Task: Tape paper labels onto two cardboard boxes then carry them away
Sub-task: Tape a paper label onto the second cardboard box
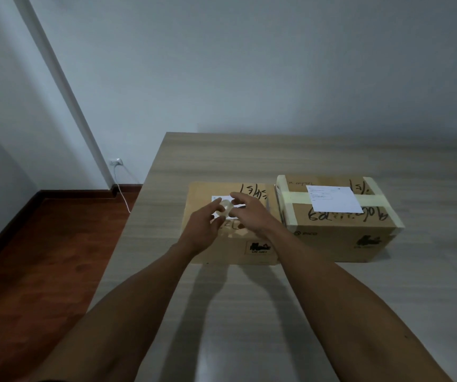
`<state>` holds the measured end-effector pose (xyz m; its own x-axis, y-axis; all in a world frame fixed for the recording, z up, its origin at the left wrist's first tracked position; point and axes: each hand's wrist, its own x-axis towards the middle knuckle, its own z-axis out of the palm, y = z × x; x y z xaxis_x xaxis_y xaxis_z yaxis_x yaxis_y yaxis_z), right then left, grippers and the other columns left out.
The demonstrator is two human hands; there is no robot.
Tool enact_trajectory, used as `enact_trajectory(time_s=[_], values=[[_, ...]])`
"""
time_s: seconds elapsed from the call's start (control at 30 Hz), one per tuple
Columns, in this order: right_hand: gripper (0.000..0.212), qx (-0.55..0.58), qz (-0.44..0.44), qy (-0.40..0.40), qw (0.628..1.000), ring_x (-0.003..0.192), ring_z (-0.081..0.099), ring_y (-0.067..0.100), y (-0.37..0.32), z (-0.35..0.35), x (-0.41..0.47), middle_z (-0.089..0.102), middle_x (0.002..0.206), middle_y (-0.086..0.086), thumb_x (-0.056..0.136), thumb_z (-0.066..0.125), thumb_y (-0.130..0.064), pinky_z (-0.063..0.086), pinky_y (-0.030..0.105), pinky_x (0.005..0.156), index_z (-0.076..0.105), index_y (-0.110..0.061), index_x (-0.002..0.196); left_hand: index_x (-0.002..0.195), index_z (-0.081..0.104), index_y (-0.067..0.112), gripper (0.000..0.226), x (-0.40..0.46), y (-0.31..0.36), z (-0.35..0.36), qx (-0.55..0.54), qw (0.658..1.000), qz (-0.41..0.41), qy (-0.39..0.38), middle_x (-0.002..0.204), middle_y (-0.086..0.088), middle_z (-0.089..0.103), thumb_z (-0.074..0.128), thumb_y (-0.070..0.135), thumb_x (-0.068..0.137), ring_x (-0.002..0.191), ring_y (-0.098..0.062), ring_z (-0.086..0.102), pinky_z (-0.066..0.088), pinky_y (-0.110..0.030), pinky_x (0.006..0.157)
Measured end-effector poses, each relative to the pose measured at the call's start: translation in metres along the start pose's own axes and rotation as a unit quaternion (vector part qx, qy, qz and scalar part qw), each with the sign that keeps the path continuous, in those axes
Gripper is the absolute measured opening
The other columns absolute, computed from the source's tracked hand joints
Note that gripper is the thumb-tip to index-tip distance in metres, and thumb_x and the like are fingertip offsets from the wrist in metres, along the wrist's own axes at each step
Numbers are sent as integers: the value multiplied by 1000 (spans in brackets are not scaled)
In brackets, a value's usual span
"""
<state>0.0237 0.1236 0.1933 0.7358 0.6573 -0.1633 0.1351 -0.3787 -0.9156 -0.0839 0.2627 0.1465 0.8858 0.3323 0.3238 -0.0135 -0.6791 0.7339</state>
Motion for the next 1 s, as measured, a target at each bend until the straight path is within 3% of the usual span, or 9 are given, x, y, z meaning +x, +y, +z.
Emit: enact_trajectory(time_s=[0.13, 0.23, 0.5, 0.63, 0.8, 0.9, 1.0], values=[[50, 2, -1, 3, 1000, 104, 66, 19, -2, -8, -4, 64, 129, 5, 93, 64, -4, 55, 29, 70, 59, -14, 141, 148, 51, 6, 53, 2, 4, -2, -16, 1000, 13, -4, 120, -4, 69, 66, 5, 98, 106, -23, 67, 54, -39, 99], [34, 9, -22, -1, 1000, 88, 67, 17, -2, -11, -9, 72, 113, 10, 93, 66, 0, 53, 21, 60, 68, -9, 126, 150, 49, 8, 54, 1, 5, -3, -20, 1000, 3, -14, 121, -2, 68, 65, 6, 98, 107, -22, 67, 54, -36, 101], [25, 0, -64, 63, 996, 76, 63, 11, -3, -13, -16, 71, 102, 16, 90, 72, 2, 50, 12, 56, 71, 3, 115, 137, 59, 6, 36, 0, 5, -5, -19, 999, -10, -25, 131, -3, 66, 61, 10, 101, 107, -21, 68, 55, -38, 97], [15, -5, -70, 74, 995, 77, 62, 16, -7, -13, -15, 71, 100, 22, 89, 74, -1, 53, 21, 60, 72, 3, 104, 124, 65, 12, 22, 1, 7, -5, -34, 999, -27, -22, 124, 1, 69, 61, 17, 102, 101, -18, 68, 55, -37, 92], [12, -2, -49, 87, 995, 74, 58, 17, -12, -17, -16, 67, 91, 10, 96, 64, -2, 41, 13, 41, 71, 7, 99, 127, 64, 14, 26, 4, 9, -4, -44, 998, -31, -35, 120, 2, 68, 60, 18, 102, 100, -17, 66, 56, -38, 92], [13, -40, -62, 85, 994, 75, 62, 20, -12, -18, -7, 71, 88, 11, 96, 62, -5, 52, 31, 62, 72, -1, 88, 120, 66, 18, 21, 7, 11, -2, -44, 997, -45, -45, 119, 3, 69, 60, 27, 103, 101, -13, 67, 54, -35, 93], [15, -89, -64, 87, 990, 77, 62, 19, -12, -18, -1, 69, 85, 4, 98, 59, -9, 50, 32, 70, 68, -7, 86, 98, 65, 20, 17, 9, 20, 0, -50, 995, -73, -40, 100, 9, 69, 60, 37, 102, 95, -12, 67, 51, -26, 82]])
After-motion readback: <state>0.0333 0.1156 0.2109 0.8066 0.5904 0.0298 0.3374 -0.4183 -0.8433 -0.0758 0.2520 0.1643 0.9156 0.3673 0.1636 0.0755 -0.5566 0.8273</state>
